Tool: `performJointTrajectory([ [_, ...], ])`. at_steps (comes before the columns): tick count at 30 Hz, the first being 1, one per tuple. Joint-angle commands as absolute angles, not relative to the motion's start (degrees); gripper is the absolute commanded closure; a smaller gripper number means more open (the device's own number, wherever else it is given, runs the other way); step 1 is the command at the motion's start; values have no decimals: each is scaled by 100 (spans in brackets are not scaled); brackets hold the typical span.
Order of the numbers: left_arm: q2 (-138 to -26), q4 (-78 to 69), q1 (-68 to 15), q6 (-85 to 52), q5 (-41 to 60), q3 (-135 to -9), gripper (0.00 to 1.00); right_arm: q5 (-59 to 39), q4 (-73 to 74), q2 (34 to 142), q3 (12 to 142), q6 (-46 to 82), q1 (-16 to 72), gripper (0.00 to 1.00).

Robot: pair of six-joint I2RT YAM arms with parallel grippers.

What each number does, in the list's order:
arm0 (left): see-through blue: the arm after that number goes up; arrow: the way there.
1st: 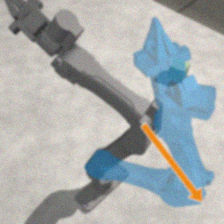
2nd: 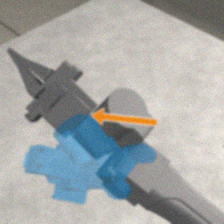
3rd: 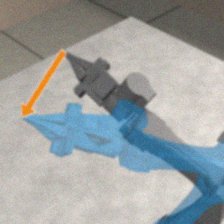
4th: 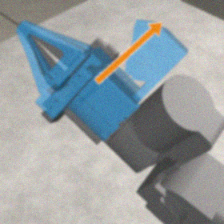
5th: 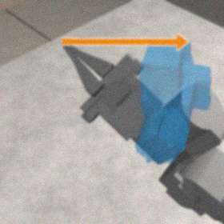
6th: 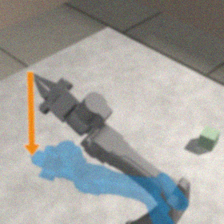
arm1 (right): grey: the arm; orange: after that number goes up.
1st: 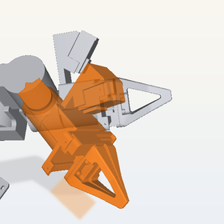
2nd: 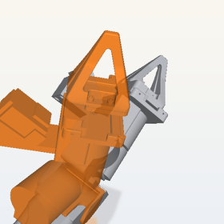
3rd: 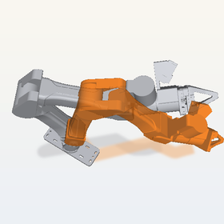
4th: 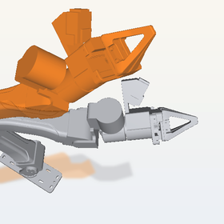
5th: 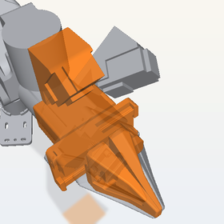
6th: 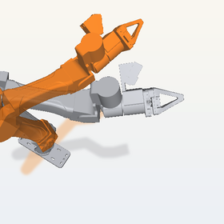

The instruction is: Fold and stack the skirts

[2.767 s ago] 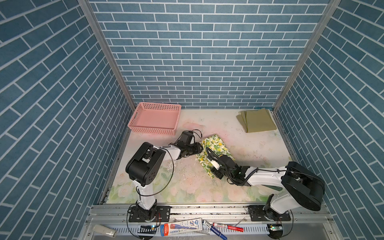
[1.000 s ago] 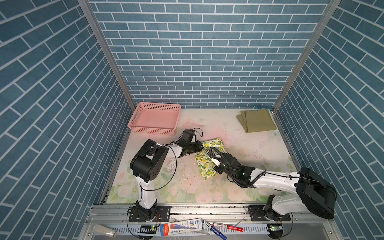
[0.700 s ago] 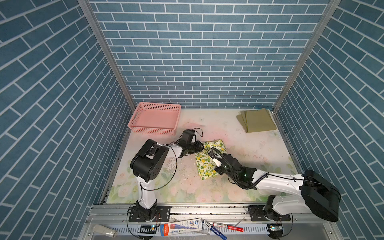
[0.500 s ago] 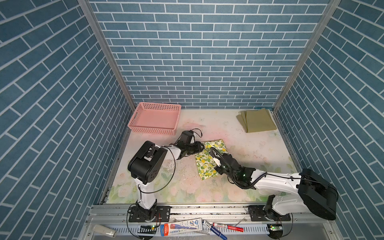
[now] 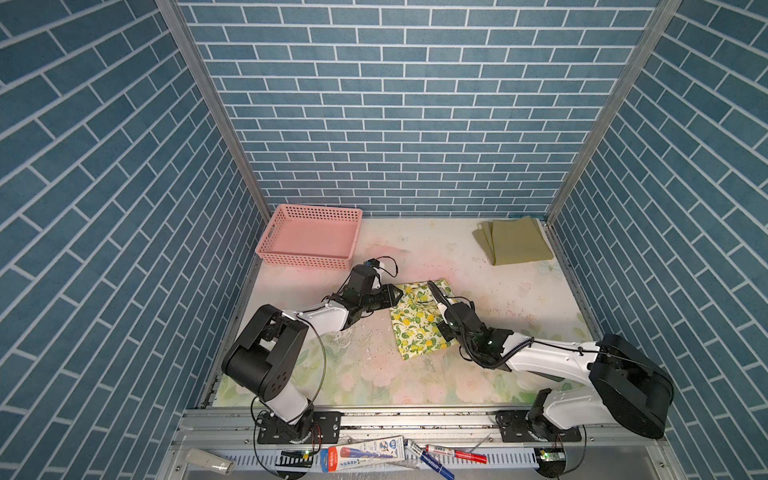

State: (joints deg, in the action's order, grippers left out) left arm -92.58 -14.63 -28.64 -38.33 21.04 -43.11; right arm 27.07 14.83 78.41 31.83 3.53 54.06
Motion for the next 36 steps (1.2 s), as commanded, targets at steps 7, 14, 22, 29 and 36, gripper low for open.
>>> performJointTrajectory([
  [7, -9725, -685, -2962, -3491, 1632, -4324, 60, 2845, 1456, 7631, 3478, 670, 5353, 100],
  [14, -10324, -882, -3051, -3567, 1613, -4550, 88, 2750, 1494, 7371, 3577, 726, 5355, 100],
  [22, -10280, -949, -3062, -3621, 1494, -4536, 100, 2401, 1601, 7378, 3850, 1004, 5591, 100],
  [29, -10279, -1035, -3061, -3683, 1507, -4552, 100, 2106, 2071, 7988, 3997, 1329, 6078, 100],
  [36, -10326, -1155, -3053, -3742, 1571, -4556, 100, 1823, 2578, 8646, 3818, 1732, 6376, 100],
])
